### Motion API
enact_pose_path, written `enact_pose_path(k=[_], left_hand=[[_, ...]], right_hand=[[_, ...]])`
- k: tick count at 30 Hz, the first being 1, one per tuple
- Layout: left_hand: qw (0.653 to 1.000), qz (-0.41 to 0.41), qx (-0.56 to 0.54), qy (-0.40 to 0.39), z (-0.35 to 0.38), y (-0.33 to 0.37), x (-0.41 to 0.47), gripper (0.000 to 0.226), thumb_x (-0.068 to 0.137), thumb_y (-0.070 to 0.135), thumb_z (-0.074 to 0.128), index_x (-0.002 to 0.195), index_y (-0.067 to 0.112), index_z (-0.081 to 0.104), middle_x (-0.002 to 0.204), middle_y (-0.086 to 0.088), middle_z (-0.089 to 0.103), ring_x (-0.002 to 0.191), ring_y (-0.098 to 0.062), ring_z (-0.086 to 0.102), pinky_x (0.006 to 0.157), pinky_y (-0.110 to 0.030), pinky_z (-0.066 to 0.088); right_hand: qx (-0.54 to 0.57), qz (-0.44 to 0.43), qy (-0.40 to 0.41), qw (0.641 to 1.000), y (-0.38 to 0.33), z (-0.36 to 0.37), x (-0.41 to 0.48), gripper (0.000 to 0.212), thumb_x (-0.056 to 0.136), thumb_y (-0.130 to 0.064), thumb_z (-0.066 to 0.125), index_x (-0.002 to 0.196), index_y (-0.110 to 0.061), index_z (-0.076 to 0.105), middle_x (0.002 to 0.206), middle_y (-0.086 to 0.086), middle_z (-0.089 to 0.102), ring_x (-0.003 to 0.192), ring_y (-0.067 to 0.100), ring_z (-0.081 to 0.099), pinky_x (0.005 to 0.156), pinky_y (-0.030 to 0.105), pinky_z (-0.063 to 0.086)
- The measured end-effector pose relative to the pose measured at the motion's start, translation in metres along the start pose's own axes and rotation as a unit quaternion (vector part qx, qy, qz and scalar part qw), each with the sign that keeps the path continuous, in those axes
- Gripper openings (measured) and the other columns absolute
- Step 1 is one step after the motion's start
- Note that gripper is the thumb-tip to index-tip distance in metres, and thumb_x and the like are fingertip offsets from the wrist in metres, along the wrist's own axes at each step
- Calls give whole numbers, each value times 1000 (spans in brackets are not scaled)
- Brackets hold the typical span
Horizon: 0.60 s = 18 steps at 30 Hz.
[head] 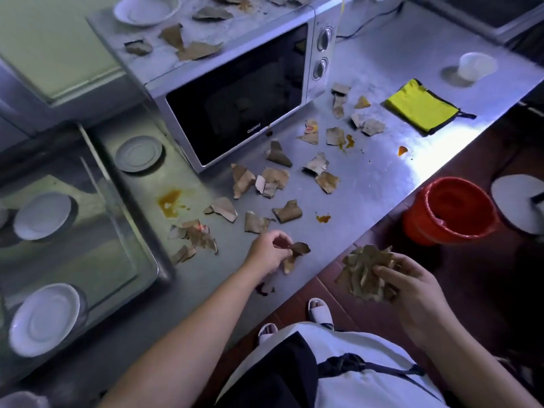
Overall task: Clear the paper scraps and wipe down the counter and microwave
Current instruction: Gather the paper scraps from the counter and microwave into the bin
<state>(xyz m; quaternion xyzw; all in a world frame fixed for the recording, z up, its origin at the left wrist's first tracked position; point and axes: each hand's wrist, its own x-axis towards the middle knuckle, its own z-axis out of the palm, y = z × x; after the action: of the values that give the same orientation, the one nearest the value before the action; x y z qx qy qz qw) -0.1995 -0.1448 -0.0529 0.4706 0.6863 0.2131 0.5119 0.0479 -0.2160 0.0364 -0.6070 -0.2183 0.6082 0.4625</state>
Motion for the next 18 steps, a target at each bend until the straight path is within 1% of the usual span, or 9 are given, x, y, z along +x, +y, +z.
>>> enact_pose_path(k=[1, 3, 6, 8, 11, 13, 15, 17, 18], left_hand=[[1000, -2, 0, 5, -13, 0, 3, 22, 80, -3, 73, 85, 18, 66, 77, 5, 65, 74, -13, 61, 62, -20, 49], [999, 6, 36, 13, -41, 3, 14, 26, 78, -4, 74, 92, 17, 67, 82, 3, 64, 75, -13, 60, 67, -22, 50], [993, 19, 112, -34, -72, 11, 35, 46, 75, -6, 73, 115, 15, 64, 89, -3, 59, 80, -18, 55, 78, -29, 50], [981, 32, 183, -60, -80, 16, 48, 56, 77, -4, 73, 127, 17, 59, 103, -7, 59, 87, -20, 57, 88, -32, 50], [947, 72, 309, -44, -81, 20, 62, 55, 82, 3, 71, 134, 17, 56, 130, -12, 54, 111, -28, 59, 98, -36, 48], [919, 82, 382, -49, -80, 20, 65, 45, 83, 8, 71, 126, 17, 62, 130, -11, 57, 114, -31, 59, 98, -37, 49], [901, 74, 424, -48, -78, 19, 65, 30, 84, 14, 71, 113, 19, 67, 119, -10, 65, 107, -30, 63, 94, -39, 52], [899, 63, 431, -55, -78, 22, 62, 15, 81, 16, 77, 94, 20, 72, 105, -7, 71, 98, -27, 66, 88, -36, 55], [906, 57, 412, -74, -78, 23, 62, 12, 78, 15, 79, 84, 22, 72, 98, -4, 74, 93, -24, 68, 84, -34, 56]], right_hand=[[2, -2, 2, 1000, 2, 1, -4, 22, 86, 10, 59, 101, -3, 67, 79, 13, 73, 62, 21, 71, 50, 30, 57], [11, -2, 10, 1000, 8, 3, -12, 22, 86, 11, 58, 100, -3, 66, 77, 12, 74, 60, 21, 71, 48, 30, 56], [27, 3, 18, 999, 16, 3, -26, 21, 86, 12, 56, 99, -2, 65, 79, 14, 76, 60, 22, 72, 49, 31, 57], [30, 0, 32, 999, 21, 1, -33, 22, 86, 12, 56, 99, -2, 66, 80, 14, 76, 62, 23, 72, 50, 31, 57], [26, -5, 55, 998, 28, -2, -42, 22, 85, 11, 59, 98, -4, 68, 81, 14, 76, 63, 24, 72, 52, 31, 58], [30, -1, 64, 998, 34, -3, -48, 22, 85, 11, 59, 97, -5, 69, 80, 14, 75, 63, 24, 72, 52, 33, 59], [32, 5, 74, 997, 40, -4, -55, 22, 86, 11, 59, 97, -6, 69, 79, 13, 74, 62, 24, 71, 52, 36, 59], [34, 6, 85, 996, 45, -6, -62, 22, 85, 11, 59, 97, -5, 69, 79, 13, 74, 63, 25, 72, 51, 36, 59], [38, 5, 90, 995, 47, -8, -66, 22, 85, 11, 59, 96, -5, 69, 79, 13, 75, 63, 25, 72, 51, 36, 59]])
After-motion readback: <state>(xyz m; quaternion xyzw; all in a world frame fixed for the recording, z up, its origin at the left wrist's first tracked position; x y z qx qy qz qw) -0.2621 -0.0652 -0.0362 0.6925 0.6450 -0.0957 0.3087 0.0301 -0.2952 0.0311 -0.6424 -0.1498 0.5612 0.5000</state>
